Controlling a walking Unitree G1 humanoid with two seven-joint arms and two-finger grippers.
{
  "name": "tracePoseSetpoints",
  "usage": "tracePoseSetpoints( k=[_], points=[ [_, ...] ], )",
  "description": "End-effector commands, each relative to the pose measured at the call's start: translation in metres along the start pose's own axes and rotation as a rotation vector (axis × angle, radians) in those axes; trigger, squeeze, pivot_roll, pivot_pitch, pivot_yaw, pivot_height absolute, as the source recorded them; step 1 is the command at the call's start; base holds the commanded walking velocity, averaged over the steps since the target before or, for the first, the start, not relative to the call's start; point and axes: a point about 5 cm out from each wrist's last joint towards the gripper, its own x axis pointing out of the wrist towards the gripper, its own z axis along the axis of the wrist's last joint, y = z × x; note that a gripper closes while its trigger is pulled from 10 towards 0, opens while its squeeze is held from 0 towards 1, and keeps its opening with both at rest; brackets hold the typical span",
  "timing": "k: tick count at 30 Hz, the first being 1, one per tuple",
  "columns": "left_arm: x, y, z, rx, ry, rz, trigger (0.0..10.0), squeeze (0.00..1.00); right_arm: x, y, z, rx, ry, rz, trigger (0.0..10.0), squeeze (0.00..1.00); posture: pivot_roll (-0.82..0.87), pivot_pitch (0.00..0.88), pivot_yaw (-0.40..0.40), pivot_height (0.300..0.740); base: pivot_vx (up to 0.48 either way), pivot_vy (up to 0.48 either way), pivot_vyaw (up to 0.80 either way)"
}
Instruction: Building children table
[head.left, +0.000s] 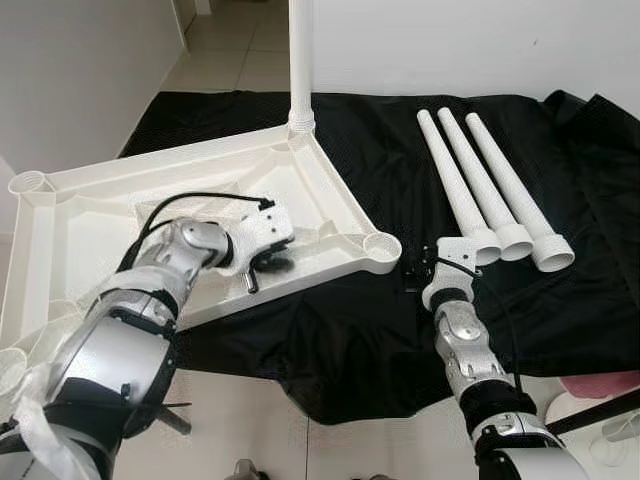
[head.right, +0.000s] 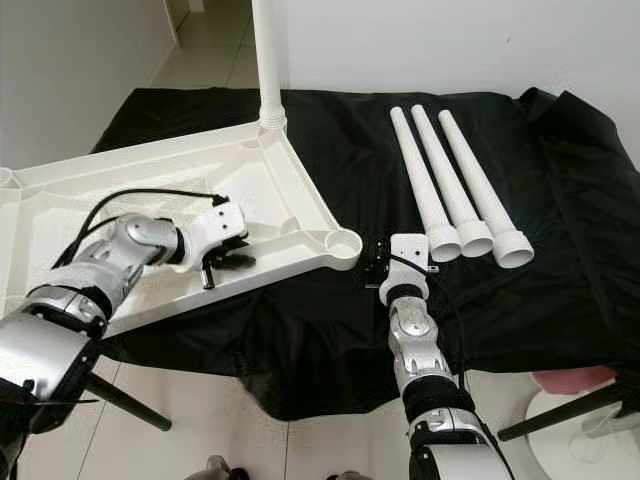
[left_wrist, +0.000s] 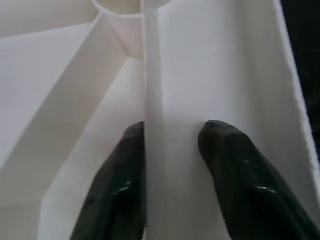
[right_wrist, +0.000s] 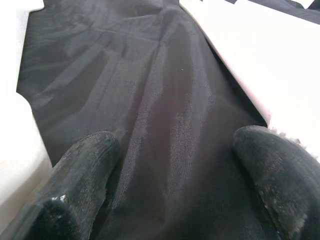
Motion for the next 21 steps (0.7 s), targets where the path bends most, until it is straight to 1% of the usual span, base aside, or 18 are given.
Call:
tracePoseSetpoints(
  k=[1,2,3,4,5,7,8,9,10,11,13,14,15,16,18,19,20,21],
  points=[
    [0.005,-0.006,-0.002,-0.002,-0.012,-0.021,10.0,1.0,-0.002,-0.001,-0.005,-0.003,0.024,-0.007,10.0,0.0,0.0,0.094,0.034,0.74,0.0,0.0,0.0],
    [0.005,-0.006,-0.002,-0.002,-0.012,-0.021,10.0,1.0,-0.002,-0.001,-0.005,-0.003,0.024,-0.007,10.0,0.0,0.0,0.094,0.034,0.74,0.0,0.0,0.0],
    [0.005,-0.007,-0.002,0.007,-0.015,-0.024,10.0,0.8,-0.002,-0.001,-0.005,-0.003,0.024,-0.008,10.0,0.0,0.0,0.094,0.034,0.74,0.0,0.0,0.0],
    [0.006,-0.008,0.001,0.011,-0.036,-0.04,10.0,0.0,-0.003,-0.001,-0.005,-0.003,0.022,-0.01,10.0,0.0,0.0,0.093,0.038,0.74,0.0,0.0,0.0],
    [0.006,-0.008,0.001,0.011,-0.036,-0.04,10.0,0.0,-0.003,-0.001,-0.005,-0.003,0.022,-0.01,10.0,0.0,0.0,0.093,0.038,0.74,0.0,0.0,0.0],
    [0.005,-0.011,0.009,0.012,-0.121,-0.075,10.0,0.0,-0.004,-0.002,-0.003,-0.001,-0.005,-0.014,10.0,0.0,0.0,0.092,0.042,0.74,0.0,0.0,0.0],
    [0.005,-0.011,0.009,0.012,-0.121,-0.075,10.0,0.0,-0.004,-0.002,-0.003,-0.001,-0.005,-0.014,10.0,0.0,0.0,0.092,0.042,0.74,0.0,0.0,0.0],
    [0.005,-0.011,0.012,0.017,-0.153,-0.083,10.0,0.0,-0.005,-0.002,-0.002,0.002,-0.015,-0.016,10.0,0.0,0.0,0.092,0.042,0.74,0.0,0.0,0.0],
    [0.003,-0.011,0.016,0.005,-0.193,-0.081,10.0,0.0,-0.006,-0.002,0.001,0.003,-0.043,-0.013,10.0,0.0,-0.01,0.095,0.044,0.74,0.0,0.0,0.0],
    [0.003,-0.011,0.016,0.005,-0.193,-0.081,10.0,0.0,-0.006,-0.002,0.001,0.003,-0.043,-0.013,10.0,0.0,-0.01,0.095,0.044,0.74,0.0,0.0,0.0],
    [-0.001,-0.008,0.025,-0.012,-0.28,-0.053,10.0,0.0,-0.007,-0.002,0.007,-0.002,-0.088,0.001,10.0,0.0,-0.01,0.095,0.046,0.74,0.0,0.0,0.0],
    [-0.001,-0.008,0.025,-0.012,-0.28,-0.053,10.0,0.0,-0.007,-0.002,0.007,-0.002,-0.088,0.001,10.0,0.0,-0.01,0.095,0.046,0.74,0.0,0.0,0.0],
    [-0.004,-0.007,0.029,-0.016,-0.315,-0.038,10.0,0.0,-0.007,-0.001,0.009,-0.001,-0.104,0.004,10.0,0.0,-0.01,0.095,0.046,0.74,0.0,0.0,0.0],
    [-0.004,-0.007,0.029,-0.016,-0.315,-0.038,10.0,0.0,-0.007,-0.001,0.009,-0.001,-0.104,0.004,10.0,0.0,-0.01,0.095,0.046,0.74,0.0,0.0,0.0],
    [-0.011,0.0,0.042,-0.087,-0.43,0.054,10.0,0.0,-0.006,-0.004,0.016,-0.001,-0.141,-0.003,10.0,0.0,-0.01,0.097,0.046,0.74,0.0,0.0,0.0],
    [-0.011,0.0,0.042,-0.087,-0.43,0.054,10.0,0.0,-0.006,-0.004,0.016,-0.001,-0.141,-0.003,10.0,0.0,-0.01,0.097,0.046,0.74,0.0,0.0,0.0],
    [-0.014,0.003,0.048,-0.128,-0.488,0.113,10.0,0.0,-0.006,-0.006,0.018,0.001,-0.156,-0.008,10.0,0.0,-0.01,0.096,0.039,0.74,0.0,0.0,0.0],
    [-0.015,0.005,0.052,-0.155,-0.527,0.168,10.0,0.0,-0.005,-0.007,0.02,0.002,-0.164,-0.01,10.0,0.0,0.0,0.097,0.037,0.74,0.0,0.0,0.0]
  ],
)
